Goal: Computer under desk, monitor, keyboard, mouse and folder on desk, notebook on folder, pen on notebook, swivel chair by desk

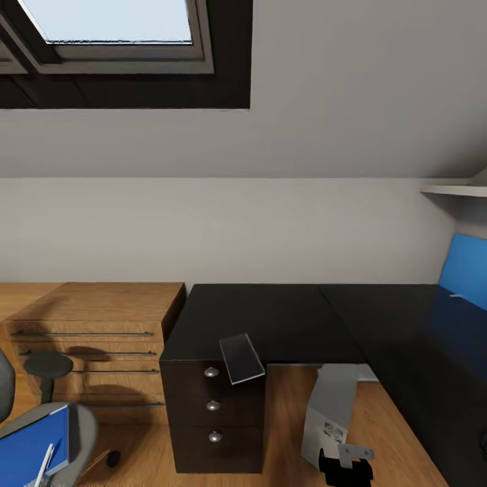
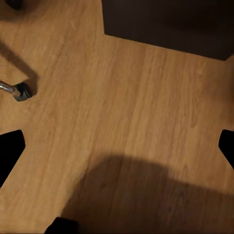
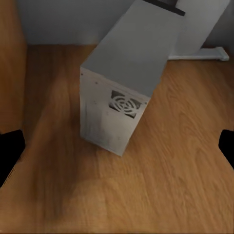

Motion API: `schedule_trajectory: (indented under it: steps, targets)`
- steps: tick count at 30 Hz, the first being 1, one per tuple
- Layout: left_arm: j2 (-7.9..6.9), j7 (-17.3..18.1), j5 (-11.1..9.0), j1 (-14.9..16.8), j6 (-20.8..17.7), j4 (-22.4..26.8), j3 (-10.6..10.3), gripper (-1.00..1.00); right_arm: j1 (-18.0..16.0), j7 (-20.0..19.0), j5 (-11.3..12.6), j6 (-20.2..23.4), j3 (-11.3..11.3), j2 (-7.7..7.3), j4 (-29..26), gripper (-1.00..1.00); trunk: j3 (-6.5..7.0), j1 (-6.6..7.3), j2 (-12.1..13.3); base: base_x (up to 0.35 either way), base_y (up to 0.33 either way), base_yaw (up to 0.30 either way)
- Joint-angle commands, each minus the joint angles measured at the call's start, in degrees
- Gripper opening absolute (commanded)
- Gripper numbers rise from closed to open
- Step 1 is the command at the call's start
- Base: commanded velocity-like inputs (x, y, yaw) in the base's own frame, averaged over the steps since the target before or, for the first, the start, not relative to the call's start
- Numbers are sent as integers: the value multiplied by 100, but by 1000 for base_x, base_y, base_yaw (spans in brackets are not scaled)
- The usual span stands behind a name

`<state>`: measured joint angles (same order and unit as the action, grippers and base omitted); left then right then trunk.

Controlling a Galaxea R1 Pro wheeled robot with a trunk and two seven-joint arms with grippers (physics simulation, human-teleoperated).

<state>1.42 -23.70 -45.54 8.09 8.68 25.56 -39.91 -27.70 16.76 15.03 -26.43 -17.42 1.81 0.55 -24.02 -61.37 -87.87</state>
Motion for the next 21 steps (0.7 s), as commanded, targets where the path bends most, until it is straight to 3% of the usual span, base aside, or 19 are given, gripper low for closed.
schedule_trajectory:
  steps: [1, 6, 12, 21]
  targets:
    - [-2, -24, -59, 8, 37, -5, -42, 100, -3, 6, 44, -31, -51, -4, 14, 100, 10, 23, 38, 0, 0, 267]
    - [6, -5, -64, 8, 40, -42, -11, 100, 0, -28, 37, -118, -54, -18, 38, 100, -3, 23, 38, 0, 0, 270]
    - [15, 32, -67, 8, 34, -742, -11, 100, 59, -39, 28, -150, -59, -9, 44, 100, -28, 23, 38, 0, 0, 229]
    - [17, 57, -59, 8, 59, -975, -12, 100, 134, -41, 21, -460, -64, -3, 50, 100, -102, 23, 38, 0, 0, 47]
